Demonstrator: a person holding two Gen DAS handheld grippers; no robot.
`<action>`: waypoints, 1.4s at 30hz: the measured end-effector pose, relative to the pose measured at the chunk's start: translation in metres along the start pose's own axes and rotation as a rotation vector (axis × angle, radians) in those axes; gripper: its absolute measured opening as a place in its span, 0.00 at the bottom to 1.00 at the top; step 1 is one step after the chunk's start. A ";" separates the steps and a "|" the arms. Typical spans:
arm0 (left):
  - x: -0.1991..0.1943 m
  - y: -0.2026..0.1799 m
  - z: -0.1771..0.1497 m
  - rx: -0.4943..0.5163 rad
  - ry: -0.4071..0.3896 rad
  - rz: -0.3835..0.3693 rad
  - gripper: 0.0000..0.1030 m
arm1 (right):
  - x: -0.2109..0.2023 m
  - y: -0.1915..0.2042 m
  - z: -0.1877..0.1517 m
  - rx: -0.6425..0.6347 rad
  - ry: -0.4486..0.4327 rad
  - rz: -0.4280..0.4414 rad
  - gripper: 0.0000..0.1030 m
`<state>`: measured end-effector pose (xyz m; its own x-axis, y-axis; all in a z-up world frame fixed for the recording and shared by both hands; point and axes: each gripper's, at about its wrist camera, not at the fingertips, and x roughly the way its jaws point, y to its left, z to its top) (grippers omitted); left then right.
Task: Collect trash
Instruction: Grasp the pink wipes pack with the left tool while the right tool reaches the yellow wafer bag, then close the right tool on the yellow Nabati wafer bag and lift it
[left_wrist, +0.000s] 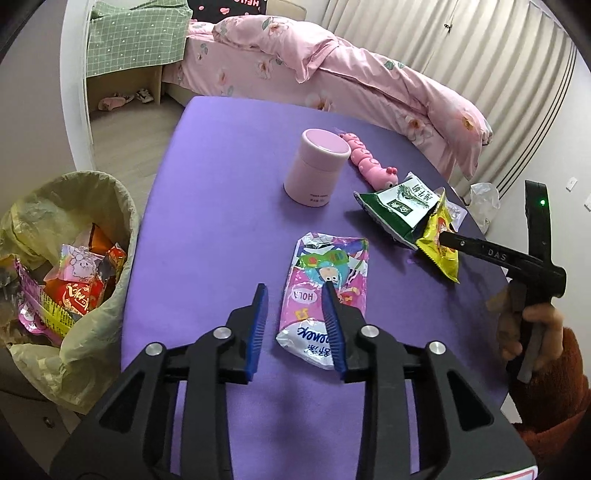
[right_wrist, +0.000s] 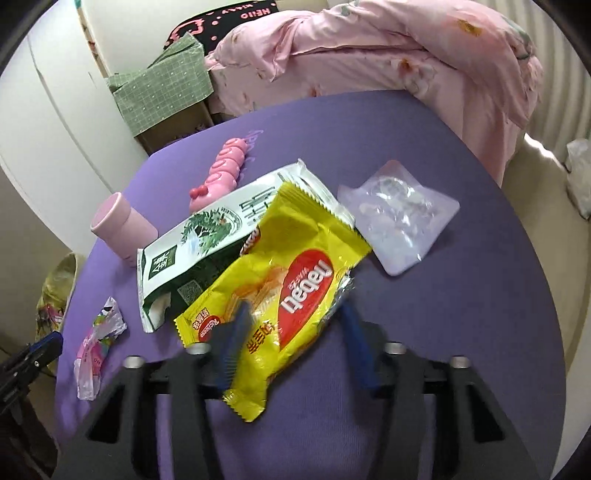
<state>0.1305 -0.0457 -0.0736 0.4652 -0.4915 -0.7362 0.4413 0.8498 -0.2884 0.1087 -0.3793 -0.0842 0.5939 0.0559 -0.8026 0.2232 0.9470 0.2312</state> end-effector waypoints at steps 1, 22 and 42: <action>0.000 0.001 0.000 -0.001 -0.002 0.000 0.30 | 0.000 0.000 0.000 -0.011 0.009 0.022 0.20; 0.028 -0.025 0.003 0.066 0.063 -0.048 0.34 | -0.023 -0.036 -0.009 -0.015 0.008 0.054 0.29; 0.017 -0.002 -0.002 -0.025 0.020 -0.025 0.35 | 0.000 0.040 -0.021 -0.172 0.042 -0.091 0.50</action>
<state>0.1360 -0.0554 -0.0872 0.4383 -0.5093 -0.7406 0.4331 0.8417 -0.3224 0.1015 -0.3349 -0.0867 0.5439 -0.0222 -0.8389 0.1365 0.9887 0.0623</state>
